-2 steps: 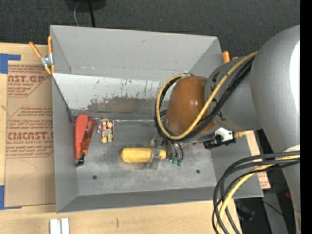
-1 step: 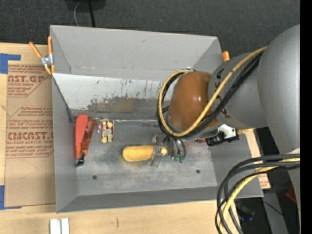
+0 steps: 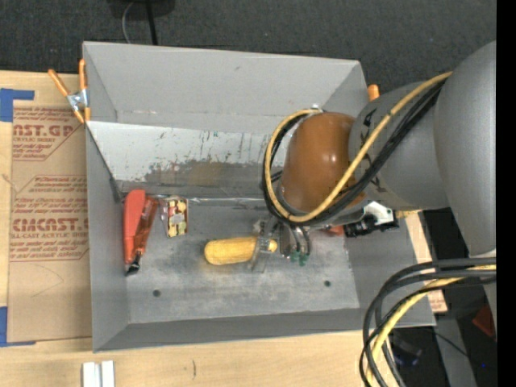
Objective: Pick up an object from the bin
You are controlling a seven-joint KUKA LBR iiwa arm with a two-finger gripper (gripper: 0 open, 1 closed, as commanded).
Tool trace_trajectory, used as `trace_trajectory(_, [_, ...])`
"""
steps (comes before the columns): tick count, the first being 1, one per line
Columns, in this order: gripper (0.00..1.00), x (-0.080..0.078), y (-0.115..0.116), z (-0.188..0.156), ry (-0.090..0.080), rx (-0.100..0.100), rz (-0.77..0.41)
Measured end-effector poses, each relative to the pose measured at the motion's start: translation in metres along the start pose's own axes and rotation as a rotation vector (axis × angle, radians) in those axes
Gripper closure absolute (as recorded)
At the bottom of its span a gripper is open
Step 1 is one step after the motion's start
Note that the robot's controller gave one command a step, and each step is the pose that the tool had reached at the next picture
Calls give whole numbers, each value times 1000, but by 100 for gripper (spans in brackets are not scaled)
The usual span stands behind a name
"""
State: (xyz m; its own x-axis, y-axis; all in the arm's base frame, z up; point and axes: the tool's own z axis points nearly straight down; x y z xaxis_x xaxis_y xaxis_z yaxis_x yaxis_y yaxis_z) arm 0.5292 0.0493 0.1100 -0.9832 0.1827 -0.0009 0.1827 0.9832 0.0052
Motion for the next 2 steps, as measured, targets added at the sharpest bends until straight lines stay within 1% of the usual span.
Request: trace_trajectory(2, [100,0,0,-20,-2,-1,0])
